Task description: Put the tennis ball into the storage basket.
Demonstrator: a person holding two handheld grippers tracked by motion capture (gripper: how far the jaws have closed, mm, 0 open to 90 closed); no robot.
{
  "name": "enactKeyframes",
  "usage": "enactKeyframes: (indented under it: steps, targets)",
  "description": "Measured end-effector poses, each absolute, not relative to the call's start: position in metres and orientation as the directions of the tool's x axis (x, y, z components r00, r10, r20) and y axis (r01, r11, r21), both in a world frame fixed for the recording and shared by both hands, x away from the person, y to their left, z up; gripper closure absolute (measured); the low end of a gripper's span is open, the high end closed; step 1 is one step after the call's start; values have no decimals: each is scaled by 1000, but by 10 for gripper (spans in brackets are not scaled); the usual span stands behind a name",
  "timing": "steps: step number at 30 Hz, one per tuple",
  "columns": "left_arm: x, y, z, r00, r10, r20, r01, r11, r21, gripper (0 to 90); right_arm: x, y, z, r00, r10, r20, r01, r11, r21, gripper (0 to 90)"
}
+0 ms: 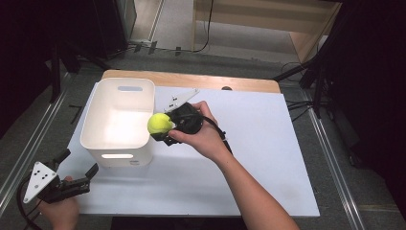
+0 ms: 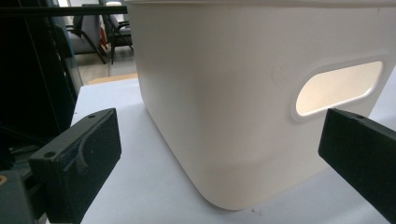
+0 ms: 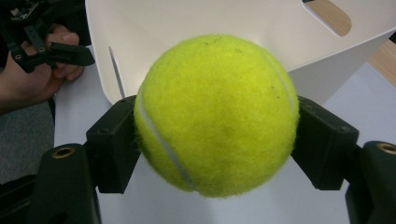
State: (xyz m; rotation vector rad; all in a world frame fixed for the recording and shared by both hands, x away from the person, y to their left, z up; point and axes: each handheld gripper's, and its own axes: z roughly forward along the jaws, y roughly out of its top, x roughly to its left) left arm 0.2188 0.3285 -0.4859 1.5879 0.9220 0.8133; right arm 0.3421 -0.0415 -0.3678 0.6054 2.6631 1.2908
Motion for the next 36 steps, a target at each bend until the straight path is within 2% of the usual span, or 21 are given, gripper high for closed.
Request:
enactKeyframes:
  steps: [36]
  targets:
    - [219,329,-486,470,882,34,149,-117,982,0,351,-3,-362,-932,359,56,266,568,778,235]
